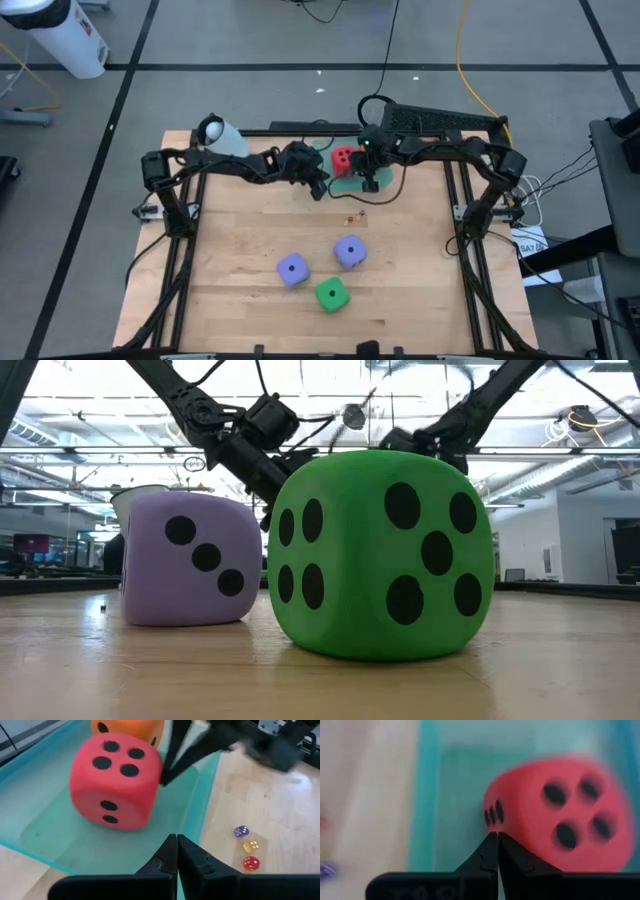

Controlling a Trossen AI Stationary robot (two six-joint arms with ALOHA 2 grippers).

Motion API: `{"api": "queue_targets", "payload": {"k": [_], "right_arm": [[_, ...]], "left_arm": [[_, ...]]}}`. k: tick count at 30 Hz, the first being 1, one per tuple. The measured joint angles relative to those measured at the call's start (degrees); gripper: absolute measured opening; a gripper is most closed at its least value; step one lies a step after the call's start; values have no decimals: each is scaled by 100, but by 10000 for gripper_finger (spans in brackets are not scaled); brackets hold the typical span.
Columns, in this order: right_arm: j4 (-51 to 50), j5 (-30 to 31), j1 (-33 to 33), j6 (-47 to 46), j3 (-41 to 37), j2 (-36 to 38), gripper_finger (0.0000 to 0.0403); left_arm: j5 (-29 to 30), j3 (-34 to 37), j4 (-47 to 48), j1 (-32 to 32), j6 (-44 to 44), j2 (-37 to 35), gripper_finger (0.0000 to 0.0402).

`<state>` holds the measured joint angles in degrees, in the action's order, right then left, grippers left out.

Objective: Pick & Place Dice
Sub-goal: Put the big red dice into the transparent blue bin

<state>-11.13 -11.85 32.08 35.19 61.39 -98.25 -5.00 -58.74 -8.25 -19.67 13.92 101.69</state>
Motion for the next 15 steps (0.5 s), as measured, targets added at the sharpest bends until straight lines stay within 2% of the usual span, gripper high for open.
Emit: {"api": "queue_targets", "payload": {"k": [5,11,15], "right_arm": [[583,749,24,-143,0,-165,0],[1046,869,-14,-279,6,11,0],[933,876,-80,-357,6,191,0]], "left_arm": [[-5,0,0,78,13,0,9],[-4,0,-14,106,13,0,3],[107,0,-42,97,21,0,10]]}}
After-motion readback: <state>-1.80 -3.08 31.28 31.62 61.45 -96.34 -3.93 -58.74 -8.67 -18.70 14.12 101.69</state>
